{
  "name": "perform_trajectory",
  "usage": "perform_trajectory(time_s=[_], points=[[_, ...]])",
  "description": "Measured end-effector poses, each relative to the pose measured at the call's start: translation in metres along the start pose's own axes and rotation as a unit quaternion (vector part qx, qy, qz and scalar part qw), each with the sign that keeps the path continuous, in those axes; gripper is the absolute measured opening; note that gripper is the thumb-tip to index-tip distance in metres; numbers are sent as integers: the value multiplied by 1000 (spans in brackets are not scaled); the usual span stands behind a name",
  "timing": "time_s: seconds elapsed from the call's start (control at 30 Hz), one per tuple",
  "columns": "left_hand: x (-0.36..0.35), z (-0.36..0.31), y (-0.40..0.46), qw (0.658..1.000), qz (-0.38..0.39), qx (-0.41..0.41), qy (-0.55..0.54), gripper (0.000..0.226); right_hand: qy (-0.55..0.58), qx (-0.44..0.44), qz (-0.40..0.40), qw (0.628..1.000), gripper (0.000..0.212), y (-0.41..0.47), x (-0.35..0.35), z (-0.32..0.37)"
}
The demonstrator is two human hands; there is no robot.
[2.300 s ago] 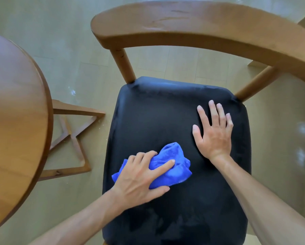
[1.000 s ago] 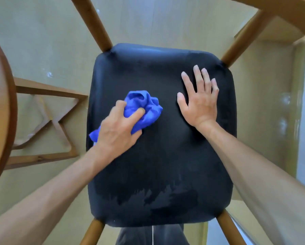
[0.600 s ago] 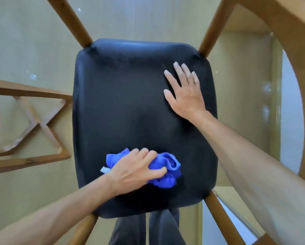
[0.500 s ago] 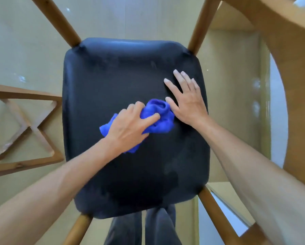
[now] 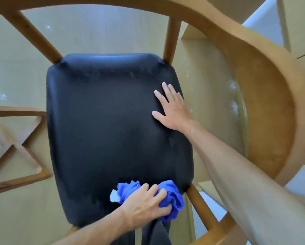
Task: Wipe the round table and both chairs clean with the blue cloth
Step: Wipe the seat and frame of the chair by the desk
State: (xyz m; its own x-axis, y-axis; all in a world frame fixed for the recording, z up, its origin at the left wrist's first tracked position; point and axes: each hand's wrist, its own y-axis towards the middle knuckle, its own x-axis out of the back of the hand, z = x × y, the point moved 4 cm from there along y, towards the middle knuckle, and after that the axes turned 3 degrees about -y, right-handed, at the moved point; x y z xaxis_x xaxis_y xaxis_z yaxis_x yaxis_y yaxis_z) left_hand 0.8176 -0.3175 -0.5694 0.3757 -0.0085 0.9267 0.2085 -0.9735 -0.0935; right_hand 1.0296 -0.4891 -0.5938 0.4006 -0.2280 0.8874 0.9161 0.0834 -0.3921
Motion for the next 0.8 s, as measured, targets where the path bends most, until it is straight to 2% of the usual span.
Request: perform_trajectory(time_s=[0.07,0.13,0.23,0.3,0.33,0.4,0.5,0.6,0.7,0.77,0.8], points=[[11,17,7,1000,-29,5,3,38,-18,-3,-13,1000,70,-5,-5,3],[40,65,24,994,-77,79,6,47,10,-1,-35,999,65,-4,-4,5],[90,165,53,950,-141,278,27,48,181,-25,-56,982,44,10,10,-4],[108,204,65,905,-165,390,43,45,321,-65,-41,944,38,16,21,-12],[106,203,69,892,-167,417,38,43,368,-85,-39,925,38,15,25,-14],[84,163,72,896,-154,416,16,43,371,-113,-51,920,39,4,29,-13],[46,77,64,943,-99,316,-33,52,326,-124,-46,936,43,-32,22,-6],[43,63,57,965,-46,243,-84,66,273,-105,-6,956,46,-70,13,-1],[63,94,34,954,-18,255,-155,76,202,-12,-24,979,50,-90,26,12],[75,116,5,921,-37,307,-238,75,147,112,-75,980,52,-98,37,31],[82,127,-10,906,-70,338,-243,69,106,182,-67,975,54,-102,36,41]])
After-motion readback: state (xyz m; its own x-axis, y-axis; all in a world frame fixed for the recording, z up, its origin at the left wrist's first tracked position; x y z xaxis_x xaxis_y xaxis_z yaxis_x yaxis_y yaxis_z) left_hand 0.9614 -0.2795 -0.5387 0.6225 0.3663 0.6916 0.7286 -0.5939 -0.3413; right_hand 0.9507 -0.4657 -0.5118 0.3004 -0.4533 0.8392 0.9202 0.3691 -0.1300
